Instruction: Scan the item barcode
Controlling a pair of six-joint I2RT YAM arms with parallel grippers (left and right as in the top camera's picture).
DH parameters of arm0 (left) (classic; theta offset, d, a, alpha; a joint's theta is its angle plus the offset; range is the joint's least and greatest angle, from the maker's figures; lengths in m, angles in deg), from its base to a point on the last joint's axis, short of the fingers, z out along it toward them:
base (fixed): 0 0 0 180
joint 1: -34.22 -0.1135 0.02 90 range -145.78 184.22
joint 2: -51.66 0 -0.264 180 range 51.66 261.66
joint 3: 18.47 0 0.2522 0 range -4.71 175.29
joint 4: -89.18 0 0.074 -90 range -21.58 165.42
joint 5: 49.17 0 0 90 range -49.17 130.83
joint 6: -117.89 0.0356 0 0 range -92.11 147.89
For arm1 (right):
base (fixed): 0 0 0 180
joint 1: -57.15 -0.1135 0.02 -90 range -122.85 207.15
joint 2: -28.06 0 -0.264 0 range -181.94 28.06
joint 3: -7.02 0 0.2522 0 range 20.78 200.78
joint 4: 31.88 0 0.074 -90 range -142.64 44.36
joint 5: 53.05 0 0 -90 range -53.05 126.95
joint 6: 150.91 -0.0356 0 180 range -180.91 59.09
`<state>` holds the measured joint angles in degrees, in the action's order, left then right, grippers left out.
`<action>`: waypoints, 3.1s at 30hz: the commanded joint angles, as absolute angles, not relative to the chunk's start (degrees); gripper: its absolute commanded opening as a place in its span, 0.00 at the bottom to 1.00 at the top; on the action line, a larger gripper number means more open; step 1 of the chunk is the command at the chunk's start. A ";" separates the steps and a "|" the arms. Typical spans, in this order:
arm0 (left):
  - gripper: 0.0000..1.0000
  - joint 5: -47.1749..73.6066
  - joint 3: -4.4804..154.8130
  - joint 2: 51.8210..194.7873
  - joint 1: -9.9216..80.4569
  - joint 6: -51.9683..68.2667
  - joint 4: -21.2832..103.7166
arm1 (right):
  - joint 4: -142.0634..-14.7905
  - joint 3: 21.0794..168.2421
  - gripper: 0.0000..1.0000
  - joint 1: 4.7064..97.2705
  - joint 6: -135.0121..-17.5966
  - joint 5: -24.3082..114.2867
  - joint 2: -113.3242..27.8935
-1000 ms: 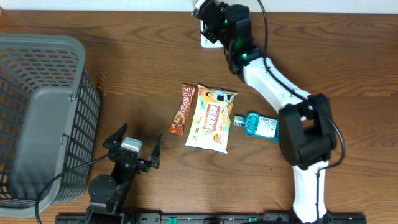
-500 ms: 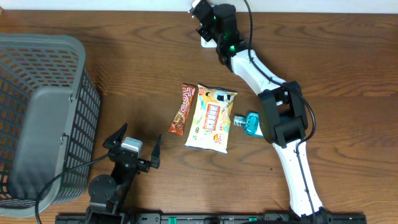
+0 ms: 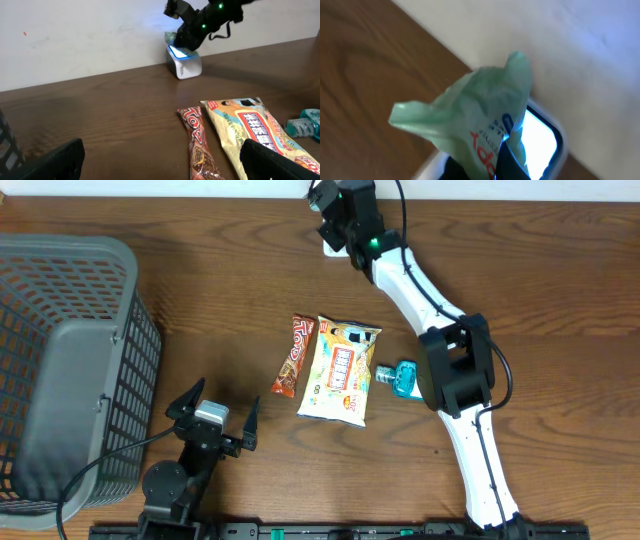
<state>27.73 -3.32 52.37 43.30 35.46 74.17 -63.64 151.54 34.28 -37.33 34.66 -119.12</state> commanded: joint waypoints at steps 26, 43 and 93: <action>0.99 27.62 -4.39 52.30 43.47 36.01 72.44 | -110.94 144.09 0.01 80.07 -64.24 10.29 -106.11; 0.99 27.62 -4.39 52.30 43.47 36.01 72.44 | -108.25 140.02 0.99 97.34 -64.02 23.65 -100.78; 0.99 27.62 -4.39 52.30 43.47 36.01 72.44 | -136.64 140.00 0.99 77.29 -63.61 63.62 -52.82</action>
<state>27.73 -3.32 52.37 43.30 35.46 74.17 -136.40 139.81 77.53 -64.74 59.82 -52.78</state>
